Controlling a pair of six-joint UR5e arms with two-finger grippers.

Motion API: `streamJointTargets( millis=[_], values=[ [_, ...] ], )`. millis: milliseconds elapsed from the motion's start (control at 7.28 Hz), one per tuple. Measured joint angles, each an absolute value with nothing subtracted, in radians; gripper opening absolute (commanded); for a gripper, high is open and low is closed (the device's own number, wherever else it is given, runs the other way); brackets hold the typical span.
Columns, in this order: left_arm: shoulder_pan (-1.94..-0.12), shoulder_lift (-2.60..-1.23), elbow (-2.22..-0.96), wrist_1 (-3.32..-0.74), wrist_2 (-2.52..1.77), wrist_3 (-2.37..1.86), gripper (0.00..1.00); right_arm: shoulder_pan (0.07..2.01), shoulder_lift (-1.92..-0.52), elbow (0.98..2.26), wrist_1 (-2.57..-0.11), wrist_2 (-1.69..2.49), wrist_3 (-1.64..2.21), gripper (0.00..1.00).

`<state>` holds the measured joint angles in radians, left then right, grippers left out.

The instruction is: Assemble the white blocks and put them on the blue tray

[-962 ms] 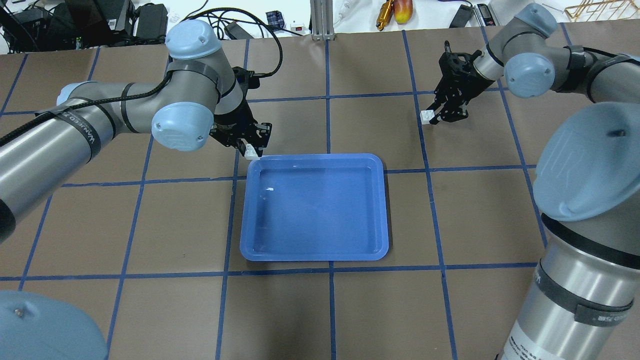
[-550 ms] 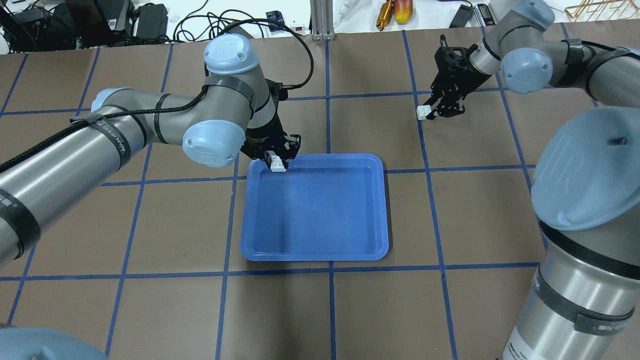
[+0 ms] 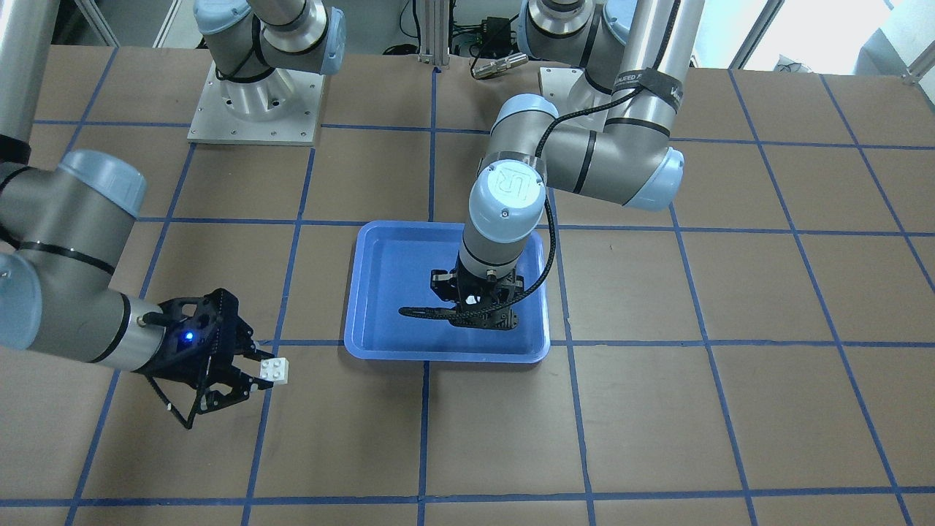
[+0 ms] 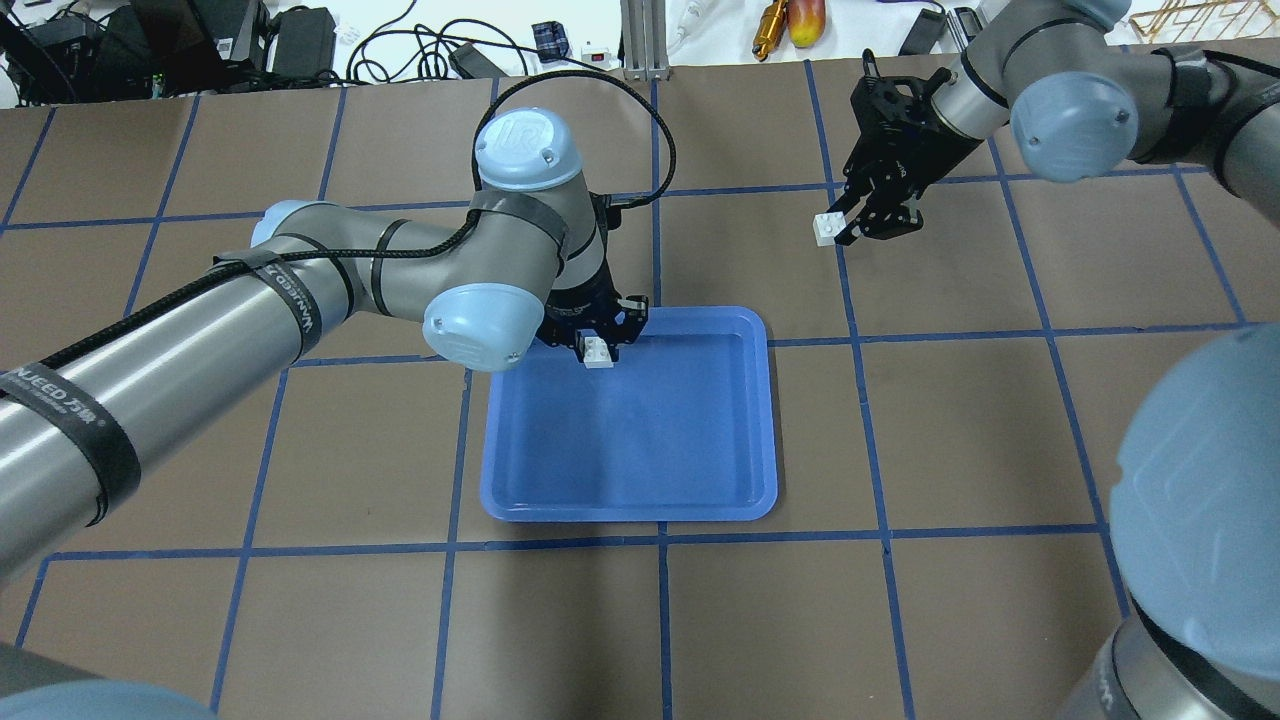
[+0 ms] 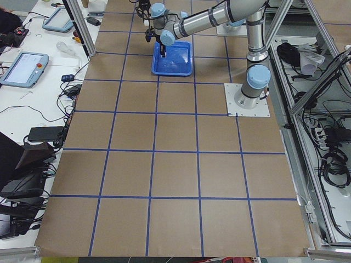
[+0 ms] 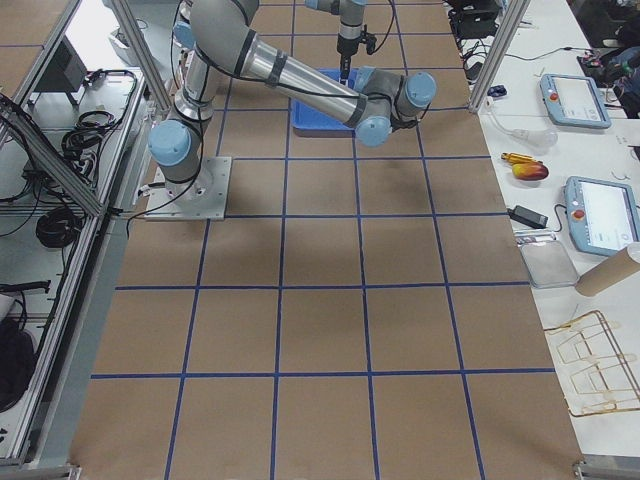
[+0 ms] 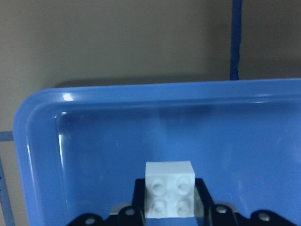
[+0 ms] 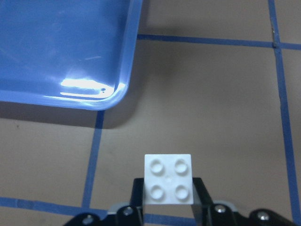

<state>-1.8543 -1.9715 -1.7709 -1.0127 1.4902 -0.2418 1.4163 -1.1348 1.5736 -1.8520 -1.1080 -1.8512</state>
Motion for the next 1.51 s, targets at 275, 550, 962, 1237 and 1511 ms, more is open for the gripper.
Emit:
streamJointTargets(
  millis=[275, 550, 962, 1237, 1511],
  values=[
    [-1.860, -1.972, -1.846, -0.925, 1.490, -0.254, 0.10, 1.421, -1.294, 1.738, -1.857, -1.105, -1.815, 0.00],
    [-1.863, -1.972, -1.865, -0.908, 1.468, -0.280, 0.11, 1.424, -1.426, 1.889, -1.877, -1.105, -1.807, 0.00],
    [-1.888, -1.970, -1.872, -0.917, 1.444, -0.317, 0.42, 1.445, -1.499, 2.050, -1.990, -1.101, -1.765, 0.00],
    [-1.902, -1.970, -1.874, -0.920, 1.448, -0.336, 0.67, 1.517, -1.488, 2.080, -2.088, -1.103, -1.677, 0.00],
    [-1.904, -1.970, -1.888, -0.913, 1.446, -0.341, 0.70, 1.545, -1.471, 2.083, -2.128, -1.102, -1.639, 0.00]
  ],
)
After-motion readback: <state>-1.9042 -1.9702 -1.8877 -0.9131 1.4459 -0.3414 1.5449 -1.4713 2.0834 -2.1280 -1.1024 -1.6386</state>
